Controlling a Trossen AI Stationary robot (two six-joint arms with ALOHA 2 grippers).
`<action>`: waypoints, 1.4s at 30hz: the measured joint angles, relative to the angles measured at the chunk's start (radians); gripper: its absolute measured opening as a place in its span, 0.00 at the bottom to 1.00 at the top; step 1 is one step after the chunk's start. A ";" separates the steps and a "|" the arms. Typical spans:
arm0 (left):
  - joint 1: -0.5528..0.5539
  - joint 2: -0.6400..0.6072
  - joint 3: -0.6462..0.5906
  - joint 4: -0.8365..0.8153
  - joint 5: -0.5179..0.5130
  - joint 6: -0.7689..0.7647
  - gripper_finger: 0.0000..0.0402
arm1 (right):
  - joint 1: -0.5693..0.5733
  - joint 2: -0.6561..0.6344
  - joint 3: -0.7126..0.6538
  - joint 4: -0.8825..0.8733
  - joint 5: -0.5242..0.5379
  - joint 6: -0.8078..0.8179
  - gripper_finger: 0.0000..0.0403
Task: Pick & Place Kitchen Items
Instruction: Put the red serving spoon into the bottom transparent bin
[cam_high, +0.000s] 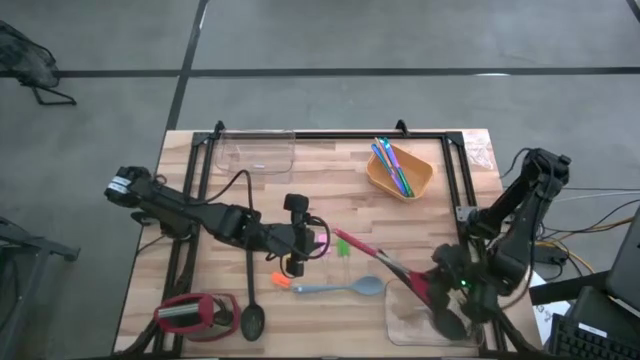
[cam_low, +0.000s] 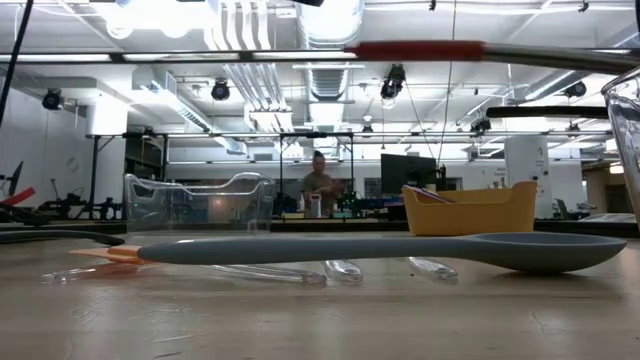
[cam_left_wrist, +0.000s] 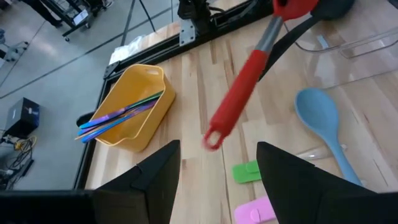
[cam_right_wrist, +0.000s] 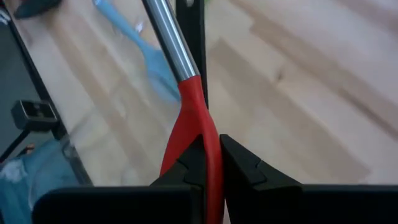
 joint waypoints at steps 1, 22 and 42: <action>0.000 0.000 0.000 0.000 0.000 0.000 0.54 | 0.024 0.010 -0.006 0.002 -0.001 0.033 0.06; 0.000 0.000 0.000 0.018 0.000 -0.011 0.54 | 0.276 0.264 0.024 0.058 -0.069 0.225 0.14; 0.000 0.000 0.000 0.017 0.000 -0.049 0.54 | 0.276 0.405 0.188 -0.011 -0.152 0.229 0.46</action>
